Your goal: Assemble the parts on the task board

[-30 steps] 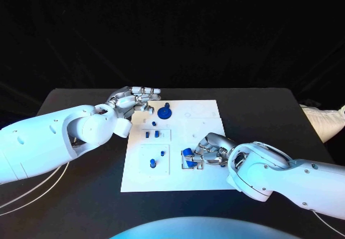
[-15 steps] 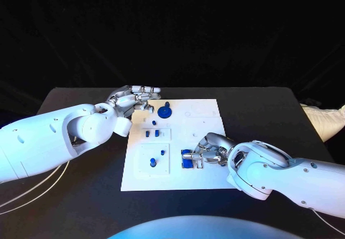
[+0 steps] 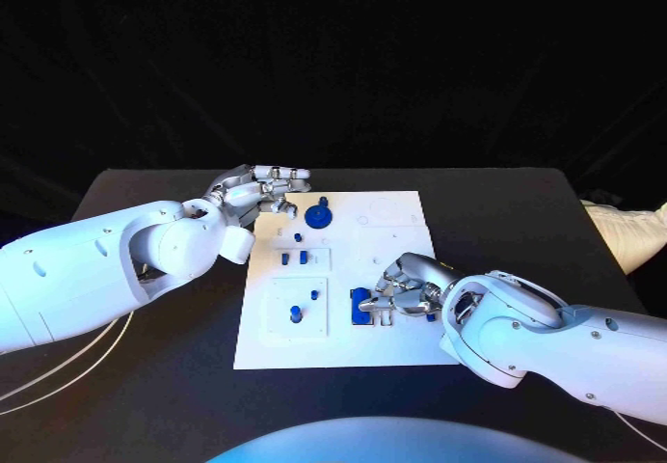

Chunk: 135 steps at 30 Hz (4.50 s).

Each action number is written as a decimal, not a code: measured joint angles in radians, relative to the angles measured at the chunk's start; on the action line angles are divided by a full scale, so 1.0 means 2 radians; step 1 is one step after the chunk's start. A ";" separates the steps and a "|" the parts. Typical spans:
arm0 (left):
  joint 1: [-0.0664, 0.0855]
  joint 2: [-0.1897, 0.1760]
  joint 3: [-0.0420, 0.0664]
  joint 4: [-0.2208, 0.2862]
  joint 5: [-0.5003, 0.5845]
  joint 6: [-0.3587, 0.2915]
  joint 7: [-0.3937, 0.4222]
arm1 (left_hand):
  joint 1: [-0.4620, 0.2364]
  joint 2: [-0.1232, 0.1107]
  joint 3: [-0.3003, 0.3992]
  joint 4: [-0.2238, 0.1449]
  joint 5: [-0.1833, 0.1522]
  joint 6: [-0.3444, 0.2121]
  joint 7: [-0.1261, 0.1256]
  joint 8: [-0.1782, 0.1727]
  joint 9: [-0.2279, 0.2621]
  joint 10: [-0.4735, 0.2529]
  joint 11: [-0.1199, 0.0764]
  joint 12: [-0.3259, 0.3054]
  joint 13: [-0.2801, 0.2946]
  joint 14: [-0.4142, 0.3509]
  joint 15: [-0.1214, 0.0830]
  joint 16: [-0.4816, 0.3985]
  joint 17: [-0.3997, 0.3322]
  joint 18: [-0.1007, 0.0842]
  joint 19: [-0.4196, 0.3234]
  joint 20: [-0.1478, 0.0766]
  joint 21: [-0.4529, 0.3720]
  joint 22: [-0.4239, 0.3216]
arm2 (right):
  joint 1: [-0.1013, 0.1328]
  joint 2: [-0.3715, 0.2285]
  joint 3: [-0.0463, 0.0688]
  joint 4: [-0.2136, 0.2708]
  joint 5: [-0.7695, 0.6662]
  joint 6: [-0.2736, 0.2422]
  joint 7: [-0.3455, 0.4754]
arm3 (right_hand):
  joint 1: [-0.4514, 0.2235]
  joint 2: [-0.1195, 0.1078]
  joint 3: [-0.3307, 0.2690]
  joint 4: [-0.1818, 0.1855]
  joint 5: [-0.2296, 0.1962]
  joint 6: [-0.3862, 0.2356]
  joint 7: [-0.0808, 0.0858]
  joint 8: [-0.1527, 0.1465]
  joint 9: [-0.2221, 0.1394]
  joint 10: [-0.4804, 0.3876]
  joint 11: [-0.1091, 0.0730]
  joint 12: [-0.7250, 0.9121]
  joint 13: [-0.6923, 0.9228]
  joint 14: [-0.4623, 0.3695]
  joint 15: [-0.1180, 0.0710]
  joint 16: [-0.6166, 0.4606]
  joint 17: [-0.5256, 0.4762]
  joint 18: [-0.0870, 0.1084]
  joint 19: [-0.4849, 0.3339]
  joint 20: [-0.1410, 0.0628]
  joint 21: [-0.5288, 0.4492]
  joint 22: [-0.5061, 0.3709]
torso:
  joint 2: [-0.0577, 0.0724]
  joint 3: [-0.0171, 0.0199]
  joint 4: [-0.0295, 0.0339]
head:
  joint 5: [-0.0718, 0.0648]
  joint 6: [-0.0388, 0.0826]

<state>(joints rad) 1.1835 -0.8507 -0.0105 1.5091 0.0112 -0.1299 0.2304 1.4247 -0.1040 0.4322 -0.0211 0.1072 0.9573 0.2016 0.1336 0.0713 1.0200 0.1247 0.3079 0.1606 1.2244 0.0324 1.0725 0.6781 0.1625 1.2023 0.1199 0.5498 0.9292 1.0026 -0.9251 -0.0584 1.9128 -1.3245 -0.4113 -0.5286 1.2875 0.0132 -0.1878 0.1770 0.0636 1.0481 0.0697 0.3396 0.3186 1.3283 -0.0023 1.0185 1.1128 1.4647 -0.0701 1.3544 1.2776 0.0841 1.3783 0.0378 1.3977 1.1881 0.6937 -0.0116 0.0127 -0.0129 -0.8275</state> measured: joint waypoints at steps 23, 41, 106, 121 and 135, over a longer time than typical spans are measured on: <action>0.000 -0.001 0.000 -0.001 0.000 0.001 -0.002 | 0.000 0.000 0.000 0.000 0.000 0.000 0.000 0.000 0.000 -0.001 -0.001 0.000 0.000 0.000 0.000 0.000 0.000 0.000 0.000 0.000 0.000 0.000 | -0.005 0.003 0.004 0.002 -0.053 0.004 0.015 | 0.039 0.005 0.000 -0.030 0.033 0.000 0.000 0.002 0.009 0.004 -0.004 0.008 0.011 0.000 0.000 0.007 0.012 0.000 0.004 0.000 0.002 0.013 | 0.000 -0.0005 0.0000 | 0.001 -0.007; 0.000 -0.002 0.000 -0.002 0.000 0.002 -0.005 | 0.000 0.000 0.000 0.000 0.000 -0.002 0.002 0.000 0.000 -0.001 -0.001 0.000 0.000 0.000 0.000 0.000 -0.001 0.000 -0.002 0.002 0.000 0.000 | -0.007 -0.005 0.001 0.008 -0.058 -0.010 0.021 | 0.031 0.004 -0.008 -0.029 0.047 0.000 0.000 0.002 0.010 0.005 -0.002 0.008 0.012 0.000 0.000 0.007 0.013 0.000 0.004 0.000 0.003 0.014 | 0.000 0.0000 -0.0002 | 0.003 -0.008; -0.003 -0.004 0.000 -0.004 0.000 0.007 -0.014 | 0.000 0.000 0.000 0.000 0.000 -0.002 0.002 0.002 0.000 -0.004 -0.001 0.003 0.000 -0.004 0.000 0.000 -0.003 0.000 -0.002 0.002 0.000 0.000 | 0.017 -0.090 0.004 0.023 -0.034 0.004 0.046 | 0.028 0.018 0.059 -0.069 0.071 -0.024 0.021 -0.083 -0.032 -0.029 0.013 -0.088 -0.050 0.001 0.010 0.002 0.010 0.000 0.001 0.010 0.002 0.006 | -0.001 -0.0007 -0.0021 | -0.004 -0.004; -0.003 -0.004 0.000 -0.003 0.000 0.007 -0.014 | 0.000 0.000 0.000 0.000 0.000 -0.002 0.002 0.002 0.000 -0.004 -0.001 0.003 0.000 -0.004 0.000 0.000 -0.003 0.000 -0.002 0.002 0.000 0.000 | 0.012 -0.116 -0.001 0.015 -0.051 0.030 0.011 | -0.002 0.008 0.049 -0.028 0.098 0.002 0.014 -0.089 -0.037 -0.012 0.009 -0.065 -0.035 0.001 0.010 0.007 0.015 0.000 0.008 0.009 0.007 0.025 | -0.002 -0.0002 -0.0043 | -0.014 -0.001; -0.004 -0.006 0.000 -0.003 0.000 0.008 -0.014 | 0.000 0.000 0.000 0.000 0.000 -0.002 0.002 0.002 0.000 -0.004 -0.001 0.003 0.000 -0.004 0.000 0.000 -0.003 0.000 -0.002 0.002 0.000 0.000 | 0.005 -0.108 -0.001 0.011 -0.084 0.068 -0.014 | -0.013 -0.002 0.032 -0.010 0.115 0.011 0.012 -0.091 -0.037 -0.001 0.008 -0.041 -0.016 0.001 0.010 0.016 0.015 0.000 0.014 0.008 0.012 0.035 | -0.002 -0.0006 -0.0040 | -0.014 -0.002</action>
<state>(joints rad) 1.1763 -0.8626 -0.0114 1.5034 0.0111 -0.1147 0.2016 1.4248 -0.1040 0.4322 -0.0210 0.1072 0.9537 0.2049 0.1377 0.0712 1.0114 0.1231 0.3135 0.1606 1.2173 0.0324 1.0725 0.6714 0.1626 1.1988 0.1235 0.5498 0.9292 1.0116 -1.1413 -0.0608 1.9351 -1.4930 -0.2752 -0.5564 1.2620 0.0090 -0.1240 0.1561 0.2927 1.0704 0.0946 0.1582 0.2445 1.3270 0.0136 0.9355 1.0816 1.4665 -0.0499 1.3862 1.3080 0.0842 1.4057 0.0539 1.4217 1.2573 0.6898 -0.0128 0.0046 -0.0401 -0.8319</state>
